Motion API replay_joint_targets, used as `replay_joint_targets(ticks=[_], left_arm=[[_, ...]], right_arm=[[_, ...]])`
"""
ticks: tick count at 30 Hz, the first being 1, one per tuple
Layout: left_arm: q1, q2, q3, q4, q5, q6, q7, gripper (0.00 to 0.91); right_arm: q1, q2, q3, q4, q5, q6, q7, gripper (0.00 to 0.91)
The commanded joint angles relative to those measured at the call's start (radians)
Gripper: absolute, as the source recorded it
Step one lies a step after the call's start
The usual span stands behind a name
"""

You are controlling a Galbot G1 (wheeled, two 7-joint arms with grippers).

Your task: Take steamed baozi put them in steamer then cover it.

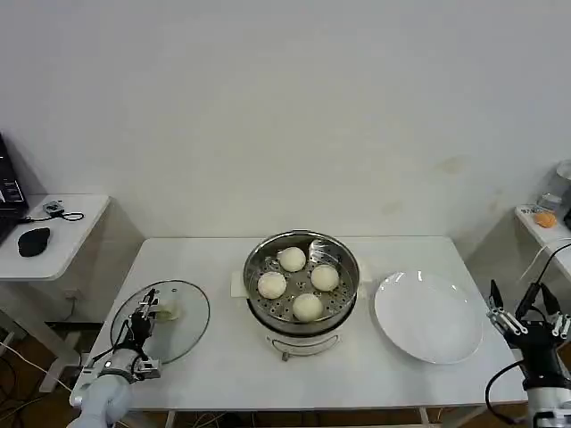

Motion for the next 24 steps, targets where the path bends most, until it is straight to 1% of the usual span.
replay_joint_targets(ticks=[1,3,11,15,18,20,21,24], left_arm=[[0.034,-0.001,-0.012,-0.058,-0.035,-0.002,-0.051,0.000],[0.056,0.001,-0.016,-0.112,-0.036,0.003,-0.052,0.000],[0.162,0.020,-0.039,-0.352,-0.105,0.090,-0.068,0.000],[0.225,0.063,-0.031,-0.557,-0.129,0.183,-0.009,0.000],[0.251,0.108,-0.013,-0.671,-0.138,0.271,0.080,0.000],[0.229,0.139,0.002,-0.734,-0.147,0.333,0.139,0.000],[0.215,0.150,0.007,-0.757,-0.164,0.350,0.167,0.000],[0.164,0.186,0.051,-0.800,-0.201,0.437,0.215,0.000]], right_arm=[[-0.002,-0.008,-0.019,-0.005,-0.019,0.006,0.001,0.907],[-0.010,-0.016,-0.021,-0.005,-0.022,0.007,0.000,0.907],[-0.018,-0.027,-0.031,-0.004,-0.036,0.013,-0.003,0.907],[-0.018,-0.030,-0.044,-0.010,-0.052,0.019,-0.007,0.907],[-0.018,-0.031,-0.048,-0.015,-0.086,0.030,-0.011,0.907],[-0.021,-0.031,-0.049,-0.013,-0.110,0.030,-0.013,0.907],[-0.025,-0.030,-0.050,-0.009,-0.124,0.028,-0.017,0.907],[-0.027,-0.027,-0.054,-0.004,-0.158,0.019,-0.023,0.907]])
